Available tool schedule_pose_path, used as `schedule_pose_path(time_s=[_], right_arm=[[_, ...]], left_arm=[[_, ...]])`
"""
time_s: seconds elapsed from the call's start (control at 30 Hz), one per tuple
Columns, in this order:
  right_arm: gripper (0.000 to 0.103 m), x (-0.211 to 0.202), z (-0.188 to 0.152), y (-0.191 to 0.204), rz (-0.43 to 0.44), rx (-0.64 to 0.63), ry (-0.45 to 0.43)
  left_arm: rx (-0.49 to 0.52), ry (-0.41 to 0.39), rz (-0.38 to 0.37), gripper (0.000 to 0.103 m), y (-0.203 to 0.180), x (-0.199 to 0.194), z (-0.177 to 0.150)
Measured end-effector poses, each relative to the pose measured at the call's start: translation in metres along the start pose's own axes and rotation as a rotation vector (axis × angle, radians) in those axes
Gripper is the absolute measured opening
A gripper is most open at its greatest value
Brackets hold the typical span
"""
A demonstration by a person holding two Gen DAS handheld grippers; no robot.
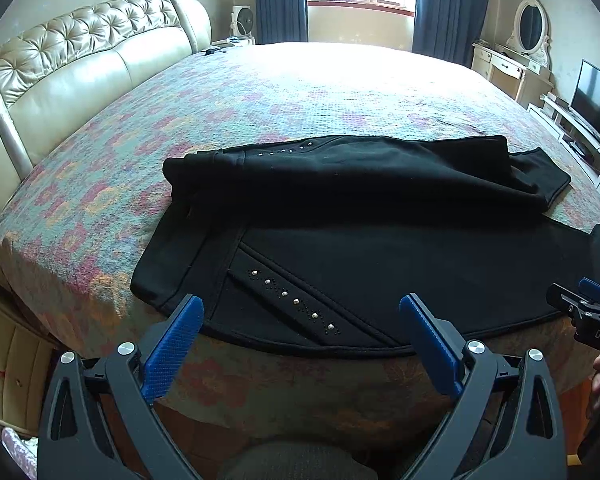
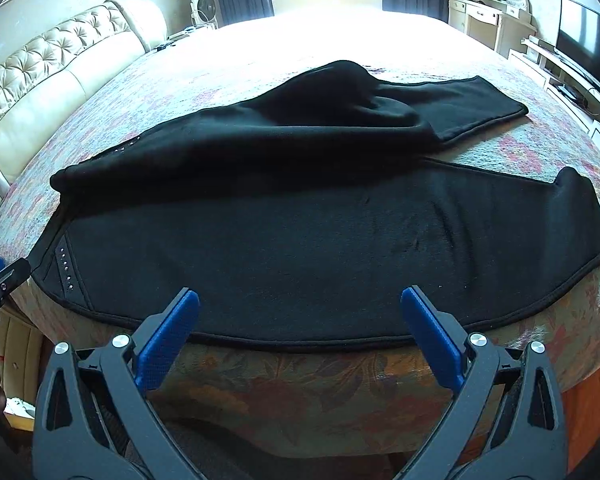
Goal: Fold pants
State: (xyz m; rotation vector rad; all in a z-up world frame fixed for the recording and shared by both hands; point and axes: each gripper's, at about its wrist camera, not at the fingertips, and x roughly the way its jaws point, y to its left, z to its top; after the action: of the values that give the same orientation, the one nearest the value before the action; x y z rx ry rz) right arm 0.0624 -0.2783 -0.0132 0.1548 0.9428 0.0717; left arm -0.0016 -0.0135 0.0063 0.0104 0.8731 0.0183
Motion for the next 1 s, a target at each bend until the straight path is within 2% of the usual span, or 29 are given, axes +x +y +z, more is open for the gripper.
schedule_pose_path(time_s=[1.0], right_arm=[[0.101, 0.0011, -0.0026, 0.0036, 0.005, -0.002, 0.006]], left_arm=[[-0.003, 0.003, -0.005, 0.097, 0.002, 0.0014, -0.0012]])
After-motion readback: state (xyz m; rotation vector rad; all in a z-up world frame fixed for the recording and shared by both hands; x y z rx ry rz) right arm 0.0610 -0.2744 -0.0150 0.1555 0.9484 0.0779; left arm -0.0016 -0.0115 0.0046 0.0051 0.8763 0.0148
